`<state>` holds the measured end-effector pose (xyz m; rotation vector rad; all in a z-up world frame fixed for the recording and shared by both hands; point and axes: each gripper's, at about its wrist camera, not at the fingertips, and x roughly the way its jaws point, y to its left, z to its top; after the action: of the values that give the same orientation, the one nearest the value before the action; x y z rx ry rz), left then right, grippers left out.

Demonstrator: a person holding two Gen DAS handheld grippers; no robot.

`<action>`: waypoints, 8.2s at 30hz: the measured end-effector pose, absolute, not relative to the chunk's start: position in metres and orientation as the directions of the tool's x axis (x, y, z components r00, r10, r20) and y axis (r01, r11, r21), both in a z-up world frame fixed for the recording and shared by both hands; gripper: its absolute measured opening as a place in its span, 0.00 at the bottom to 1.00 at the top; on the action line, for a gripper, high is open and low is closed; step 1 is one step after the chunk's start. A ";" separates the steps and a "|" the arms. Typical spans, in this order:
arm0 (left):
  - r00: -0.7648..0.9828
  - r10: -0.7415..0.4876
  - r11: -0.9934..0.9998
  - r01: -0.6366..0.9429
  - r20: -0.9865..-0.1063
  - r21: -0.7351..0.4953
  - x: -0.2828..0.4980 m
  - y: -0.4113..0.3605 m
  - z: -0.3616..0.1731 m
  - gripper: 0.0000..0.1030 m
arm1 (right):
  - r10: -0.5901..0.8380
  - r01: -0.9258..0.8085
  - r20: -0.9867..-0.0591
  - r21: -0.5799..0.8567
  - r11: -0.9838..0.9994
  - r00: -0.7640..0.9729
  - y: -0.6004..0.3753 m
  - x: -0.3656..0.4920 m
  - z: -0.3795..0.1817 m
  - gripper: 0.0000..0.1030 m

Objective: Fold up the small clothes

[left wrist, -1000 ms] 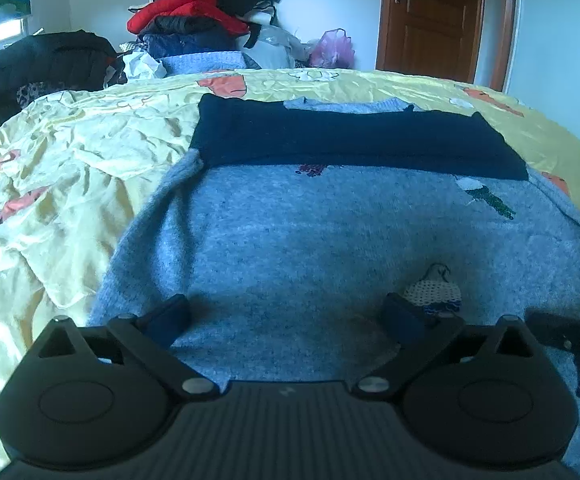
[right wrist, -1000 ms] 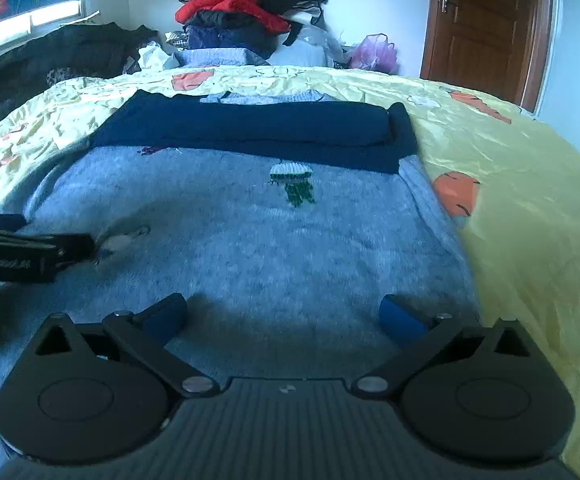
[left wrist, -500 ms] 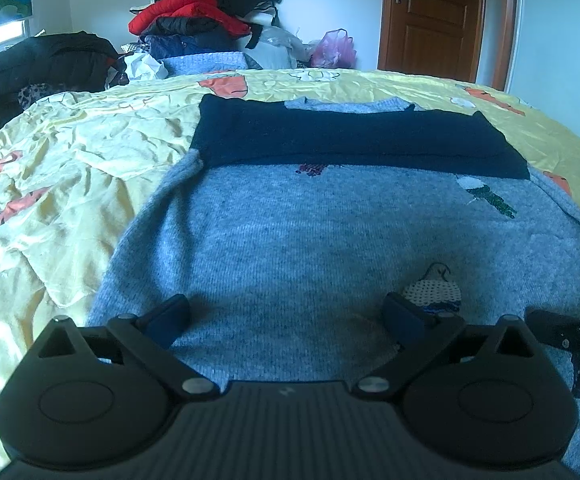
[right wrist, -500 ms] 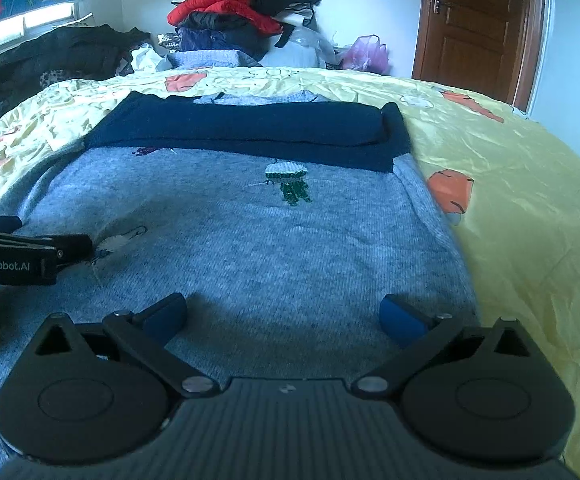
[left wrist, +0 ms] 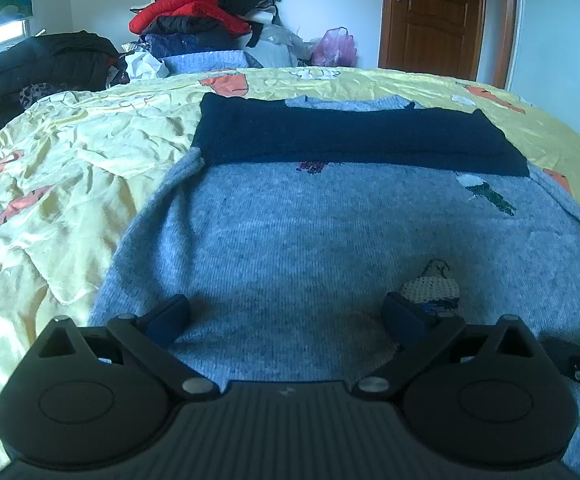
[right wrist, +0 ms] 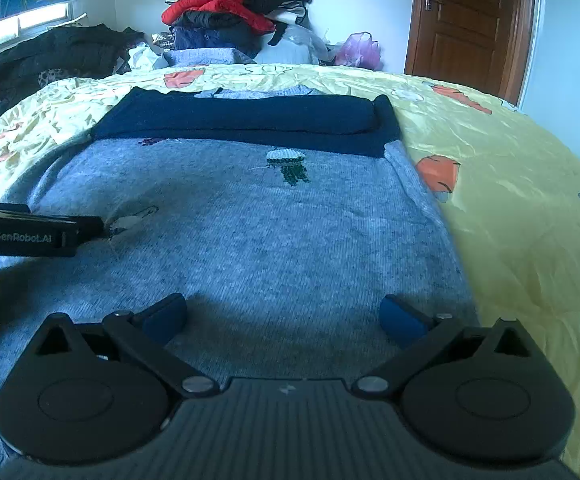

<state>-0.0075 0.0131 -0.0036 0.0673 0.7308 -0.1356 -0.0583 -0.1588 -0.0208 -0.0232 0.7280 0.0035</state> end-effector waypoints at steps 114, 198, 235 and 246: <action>0.448 -0.707 0.622 0.025 -0.547 -0.783 -0.139 0.208 -0.006 0.49 | 0.726 0.051 -0.531 0.821 0.569 0.438 -0.303 -0.163 -0.029 0.50; 0.830 -0.032 0.854 0.312 -0.558 0.416 0.252 0.011 0.018 0.69 | 0.256 0.010 -0.639 0.381 0.925 0.726 -0.344 0.277 -0.014 0.34; 0.818 -0.092 0.995 0.097 -0.568 -0.022 0.199 0.097 0.052 0.65 | 0.353 0.007 -0.466 0.611 0.792 0.811 -0.371 0.184 0.007 0.57; 0.792 -0.378 0.630 -0.160 -0.480 -0.760 0.045 0.158 0.007 0.70 | 0.437 0.175 -0.461 0.815 0.552 0.772 -0.387 0.012 -0.032 0.58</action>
<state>0.0448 0.1579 0.0067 -0.8975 0.6672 -0.1365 0.0125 -0.3874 -0.0319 0.9943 0.6988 0.1708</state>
